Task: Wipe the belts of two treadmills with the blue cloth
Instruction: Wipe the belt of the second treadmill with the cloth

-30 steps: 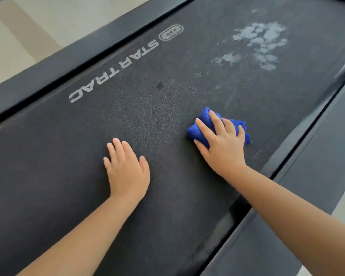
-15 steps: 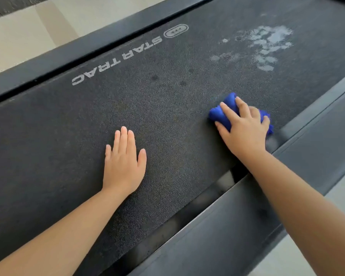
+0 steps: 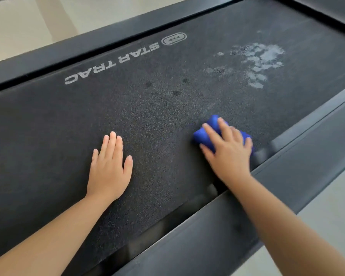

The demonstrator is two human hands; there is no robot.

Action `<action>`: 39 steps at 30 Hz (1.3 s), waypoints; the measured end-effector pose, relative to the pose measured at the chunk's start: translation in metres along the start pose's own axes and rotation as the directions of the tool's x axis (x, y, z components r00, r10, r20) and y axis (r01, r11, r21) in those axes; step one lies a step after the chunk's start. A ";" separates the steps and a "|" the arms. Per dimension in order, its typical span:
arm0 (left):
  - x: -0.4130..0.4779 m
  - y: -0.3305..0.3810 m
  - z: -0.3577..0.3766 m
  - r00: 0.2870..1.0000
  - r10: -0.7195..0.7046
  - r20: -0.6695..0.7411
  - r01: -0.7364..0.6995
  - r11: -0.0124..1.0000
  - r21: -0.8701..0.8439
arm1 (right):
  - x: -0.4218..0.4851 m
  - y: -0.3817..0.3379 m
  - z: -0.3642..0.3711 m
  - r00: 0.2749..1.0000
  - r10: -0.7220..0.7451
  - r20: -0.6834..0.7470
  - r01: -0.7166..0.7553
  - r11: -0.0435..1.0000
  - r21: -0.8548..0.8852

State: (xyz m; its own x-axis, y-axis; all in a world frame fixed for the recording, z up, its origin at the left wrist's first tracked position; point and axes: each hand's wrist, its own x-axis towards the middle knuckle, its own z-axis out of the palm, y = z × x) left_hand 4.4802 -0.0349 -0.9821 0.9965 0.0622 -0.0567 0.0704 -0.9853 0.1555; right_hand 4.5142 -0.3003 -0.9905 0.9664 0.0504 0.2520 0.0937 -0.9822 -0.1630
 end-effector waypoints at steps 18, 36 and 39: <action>0.005 0.001 0.003 1.000 -0.021 0.015 0.020 0.999 0.036 | 0.054 -0.061 0.020 0.953 -0.292 0.082 0.288 0.956 0.064; 0.006 0.008 0.003 0.999 -0.048 -0.023 0.049 0.996 0.072 | 0.068 -0.045 0.027 0.729 -0.684 0.027 0.662 0.714 0.226; 0.012 0.023 0.005 0.994 -0.113 -0.008 0.113 0.989 0.092 | 0.079 -0.043 0.030 0.665 -0.747 0.015 0.723 0.648 0.240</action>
State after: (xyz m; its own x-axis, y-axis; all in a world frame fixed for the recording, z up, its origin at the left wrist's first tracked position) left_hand 4.4934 -0.0577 -0.9836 0.9825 0.1741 -0.0662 0.1779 -0.9824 0.0567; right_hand 4.5939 -0.2482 -0.9922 0.5762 0.7697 0.2749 0.8165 -0.5567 -0.1529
